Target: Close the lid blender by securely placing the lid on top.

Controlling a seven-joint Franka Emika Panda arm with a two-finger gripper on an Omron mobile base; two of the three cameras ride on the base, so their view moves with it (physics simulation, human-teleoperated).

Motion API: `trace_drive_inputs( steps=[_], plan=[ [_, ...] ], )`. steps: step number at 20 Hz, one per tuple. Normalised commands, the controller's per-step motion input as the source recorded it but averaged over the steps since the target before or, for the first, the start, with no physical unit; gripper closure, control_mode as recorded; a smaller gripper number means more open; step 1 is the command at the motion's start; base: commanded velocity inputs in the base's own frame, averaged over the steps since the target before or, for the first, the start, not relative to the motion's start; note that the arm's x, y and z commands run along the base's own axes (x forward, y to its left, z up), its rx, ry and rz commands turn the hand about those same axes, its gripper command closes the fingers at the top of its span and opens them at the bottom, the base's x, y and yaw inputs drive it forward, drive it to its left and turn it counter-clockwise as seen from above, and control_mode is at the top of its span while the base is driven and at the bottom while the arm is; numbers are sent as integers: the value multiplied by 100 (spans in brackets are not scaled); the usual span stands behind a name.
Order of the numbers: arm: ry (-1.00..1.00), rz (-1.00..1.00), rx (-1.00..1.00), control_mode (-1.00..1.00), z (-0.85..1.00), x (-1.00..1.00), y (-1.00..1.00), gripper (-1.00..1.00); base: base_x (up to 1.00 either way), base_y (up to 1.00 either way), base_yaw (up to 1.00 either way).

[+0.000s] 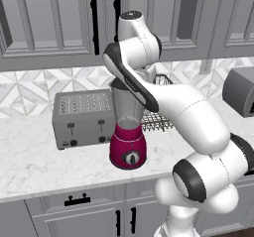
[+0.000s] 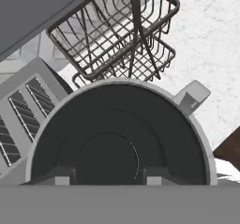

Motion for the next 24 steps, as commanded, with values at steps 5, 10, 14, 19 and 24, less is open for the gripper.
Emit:
trace_drive_inputs(
  steps=[5, 10, 14, 19, 24],
  plan=[
    [-8, 3, 0, -100, 0, -25, 0, -100, 0, 0, 0],
    [-15, 7, 4, -100, 0, -71, -18, -100, 0, 0, 0],
    [-19, 2, 12, -100, 0, -81, -48, -100, 0, 0, 0],
    [-19, 0, 19, -100, 0, -79, -92, -100, 0, 0, 0],
    [-11, 0, 20, -100, -2, -43, -95, -100, 0, 0, 0]
  ],
)
